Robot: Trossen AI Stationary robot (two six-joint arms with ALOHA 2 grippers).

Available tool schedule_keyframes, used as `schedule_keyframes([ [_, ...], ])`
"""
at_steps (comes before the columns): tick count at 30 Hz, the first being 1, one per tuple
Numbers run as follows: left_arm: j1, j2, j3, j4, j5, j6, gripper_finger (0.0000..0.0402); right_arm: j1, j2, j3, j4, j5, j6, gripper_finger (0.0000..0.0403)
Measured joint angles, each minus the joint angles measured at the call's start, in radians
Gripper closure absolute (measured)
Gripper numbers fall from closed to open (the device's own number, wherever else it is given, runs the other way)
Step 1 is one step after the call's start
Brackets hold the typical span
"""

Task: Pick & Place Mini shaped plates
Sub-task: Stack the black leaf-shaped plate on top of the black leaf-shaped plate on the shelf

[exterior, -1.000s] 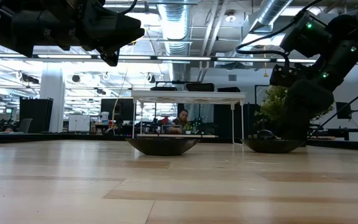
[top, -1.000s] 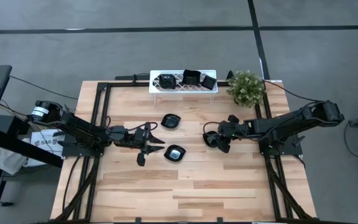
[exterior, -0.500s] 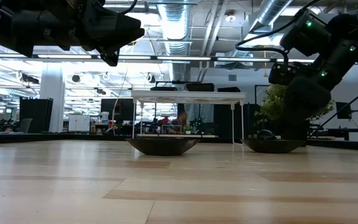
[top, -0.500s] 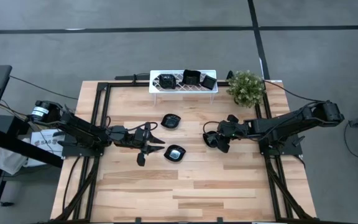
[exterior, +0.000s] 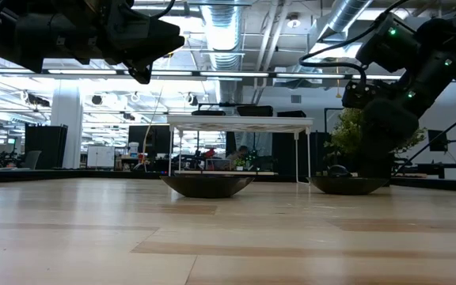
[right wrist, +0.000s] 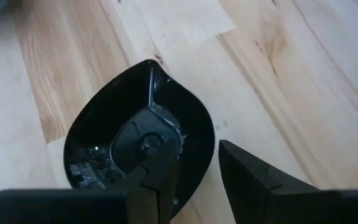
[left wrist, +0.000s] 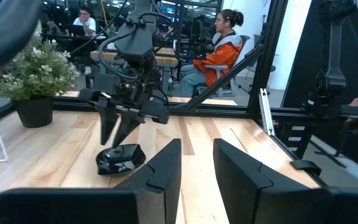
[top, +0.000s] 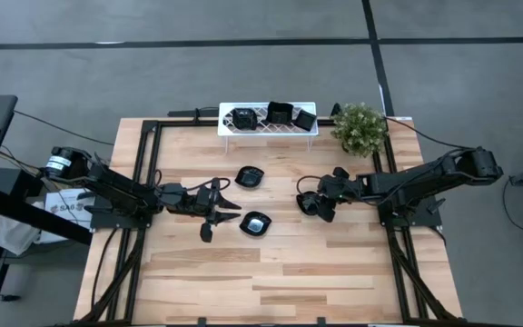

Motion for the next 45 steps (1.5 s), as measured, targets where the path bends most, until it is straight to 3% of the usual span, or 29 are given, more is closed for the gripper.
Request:
schedule_keyframes([
  [19,0.018,0.000,0.000,0.002,-0.002,0.021,0.0306,0.033,0.000,0.000,-0.048,0.034,0.094,0.0287],
  [33,0.018,0.000,0.000,0.003,-0.002,0.021,0.0306,0.033,0.053,0.001,-0.049,0.026,0.113,0.0183],
  [45,0.018,0.000,0.000,0.003,-0.002,0.018,0.0306,0.033,0.115,0.001,-0.022,0.026,0.106,0.0192],
])
